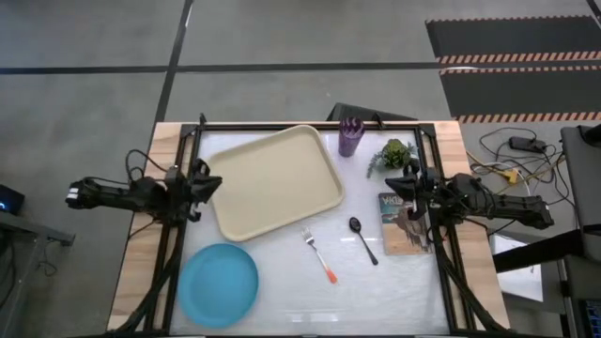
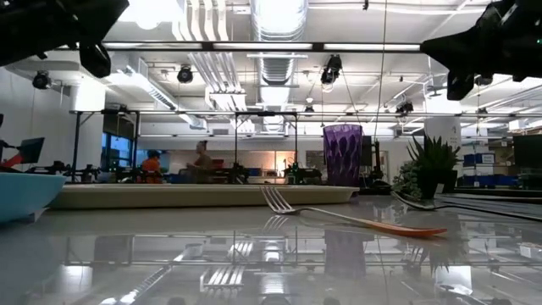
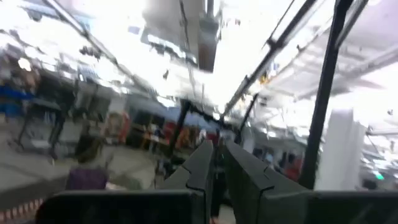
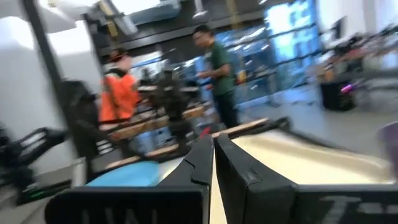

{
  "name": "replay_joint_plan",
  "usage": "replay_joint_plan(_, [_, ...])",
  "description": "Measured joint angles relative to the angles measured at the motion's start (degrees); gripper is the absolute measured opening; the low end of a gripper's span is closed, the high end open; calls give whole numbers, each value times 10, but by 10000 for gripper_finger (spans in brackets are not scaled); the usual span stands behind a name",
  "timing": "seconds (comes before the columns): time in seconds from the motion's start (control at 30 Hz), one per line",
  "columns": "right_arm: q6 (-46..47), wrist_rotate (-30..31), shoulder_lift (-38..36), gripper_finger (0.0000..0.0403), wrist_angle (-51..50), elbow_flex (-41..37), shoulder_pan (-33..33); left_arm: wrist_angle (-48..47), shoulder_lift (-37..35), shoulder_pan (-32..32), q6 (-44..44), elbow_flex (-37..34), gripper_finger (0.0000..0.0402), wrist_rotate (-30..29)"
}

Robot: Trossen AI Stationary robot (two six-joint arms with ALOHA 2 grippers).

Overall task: Pick and place plate/cup/fork/spoon on tray
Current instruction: Put the purple cup on the gray tray

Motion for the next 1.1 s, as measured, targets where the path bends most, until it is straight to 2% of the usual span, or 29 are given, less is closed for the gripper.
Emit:
replay_joint_plan(0.2, [-89,11,0,9,3,41,0,99,10,0,29,1,22,-20])
replay_joint_plan(0.37, [-161,14,2,9,12,79,0,105,63,0,51,41,22,-35])
replay_joint_plan(0.63, [-223,14,4,9,34,96,0,102,240,0,69,164,22,-99])
replay_joint_plan(0.83, [-233,14,4,9,34,109,0,98,388,5,128,283,22,-142])
replay_joint_plan(1.03, [-248,14,4,9,33,114,0,11,513,50,156,406,22,-150])
replay_joint_plan(1.1, [-250,14,4,9,34,116,0,-47,548,73,155,447,22,-150])
